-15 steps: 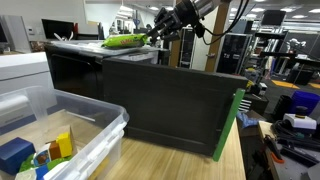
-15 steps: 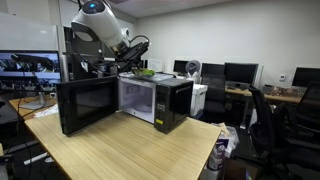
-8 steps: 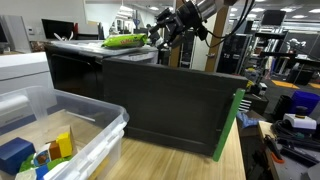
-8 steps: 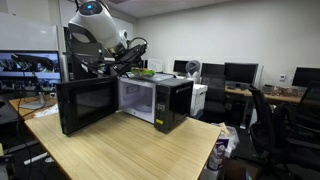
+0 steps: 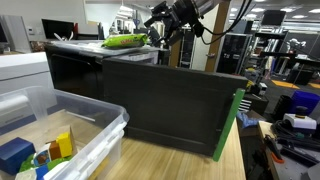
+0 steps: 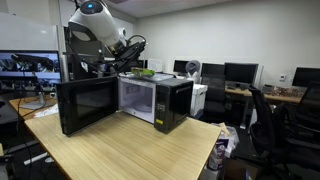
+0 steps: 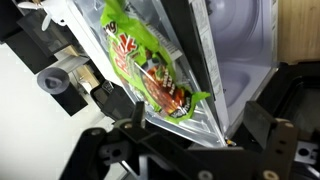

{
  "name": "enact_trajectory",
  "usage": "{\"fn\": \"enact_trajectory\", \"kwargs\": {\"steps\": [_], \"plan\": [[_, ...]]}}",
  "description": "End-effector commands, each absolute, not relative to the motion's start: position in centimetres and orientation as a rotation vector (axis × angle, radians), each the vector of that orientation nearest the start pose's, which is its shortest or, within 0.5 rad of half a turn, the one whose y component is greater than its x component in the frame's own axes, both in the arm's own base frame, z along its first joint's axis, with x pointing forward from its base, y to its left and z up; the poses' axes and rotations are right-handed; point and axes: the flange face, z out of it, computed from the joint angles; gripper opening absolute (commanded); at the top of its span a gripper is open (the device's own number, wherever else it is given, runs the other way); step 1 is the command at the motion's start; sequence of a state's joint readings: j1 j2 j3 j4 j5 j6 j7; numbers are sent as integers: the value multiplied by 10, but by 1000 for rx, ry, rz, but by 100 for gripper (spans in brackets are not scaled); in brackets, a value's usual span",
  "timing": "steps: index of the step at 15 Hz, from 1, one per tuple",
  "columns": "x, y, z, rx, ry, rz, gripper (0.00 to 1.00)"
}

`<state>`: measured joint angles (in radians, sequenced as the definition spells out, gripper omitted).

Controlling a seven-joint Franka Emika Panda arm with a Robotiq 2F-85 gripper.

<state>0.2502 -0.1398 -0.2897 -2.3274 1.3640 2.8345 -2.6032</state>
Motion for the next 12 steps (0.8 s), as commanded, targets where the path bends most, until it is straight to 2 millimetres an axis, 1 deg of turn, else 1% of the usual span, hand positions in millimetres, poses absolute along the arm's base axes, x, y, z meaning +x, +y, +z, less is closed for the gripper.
{"fn": "enact_trajectory", "kwargs": {"steps": [1, 4, 6, 8, 10, 11, 12], "plan": [[515, -58, 438, -2359, -1933, -1500, 100], [520, -53, 429, -2361, -1946, -1468, 100], [526, -55, 423, -2381, -1946, -1449, 100], [535, -58, 417, -2409, -1939, -1433, 100], [550, -60, 415, -2427, -1929, -1434, 100], [557, -58, 415, -2431, -1919, -1445, 75], [563, -57, 415, -2434, -1911, -1452, 73]]}}
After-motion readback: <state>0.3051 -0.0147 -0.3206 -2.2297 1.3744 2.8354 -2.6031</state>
